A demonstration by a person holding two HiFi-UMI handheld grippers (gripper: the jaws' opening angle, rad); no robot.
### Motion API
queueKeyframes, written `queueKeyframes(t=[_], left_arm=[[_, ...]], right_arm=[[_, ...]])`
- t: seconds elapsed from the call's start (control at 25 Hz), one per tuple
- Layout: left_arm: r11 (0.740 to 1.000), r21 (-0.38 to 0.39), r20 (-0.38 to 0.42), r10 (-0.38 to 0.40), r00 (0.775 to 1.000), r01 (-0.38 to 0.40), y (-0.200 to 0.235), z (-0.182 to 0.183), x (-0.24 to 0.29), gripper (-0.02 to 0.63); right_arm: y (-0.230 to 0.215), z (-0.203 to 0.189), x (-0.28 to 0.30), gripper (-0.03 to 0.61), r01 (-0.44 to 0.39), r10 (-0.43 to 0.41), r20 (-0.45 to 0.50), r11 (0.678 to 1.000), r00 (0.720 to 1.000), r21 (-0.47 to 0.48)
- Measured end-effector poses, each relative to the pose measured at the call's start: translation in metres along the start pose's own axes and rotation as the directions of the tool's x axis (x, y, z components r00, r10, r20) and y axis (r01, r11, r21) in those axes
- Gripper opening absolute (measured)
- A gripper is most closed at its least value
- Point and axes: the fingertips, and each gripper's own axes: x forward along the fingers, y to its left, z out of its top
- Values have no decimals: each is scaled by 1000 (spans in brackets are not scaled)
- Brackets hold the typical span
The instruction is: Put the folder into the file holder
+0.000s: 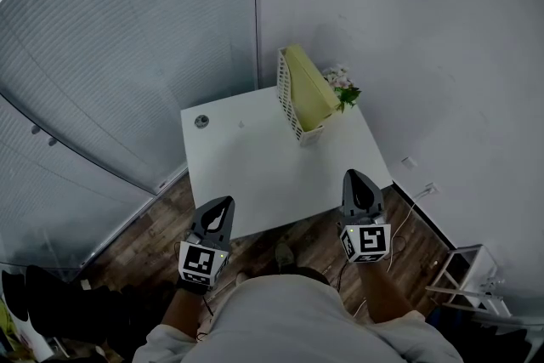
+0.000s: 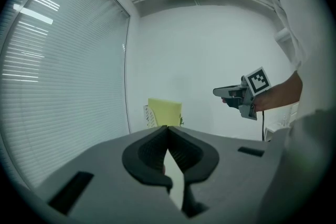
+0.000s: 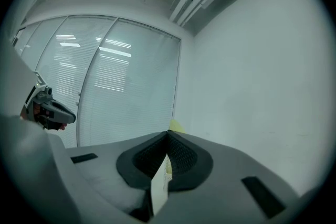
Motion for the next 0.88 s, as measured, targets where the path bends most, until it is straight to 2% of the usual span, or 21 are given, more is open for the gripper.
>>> queueKeyframes(t=[0.88], left_arm=[[1000,-6,-1,-29,1000,29,-5,-5,9,9]], right_arm=[[4,-2,1,11,-18,18,-12,1000,1000,-8]])
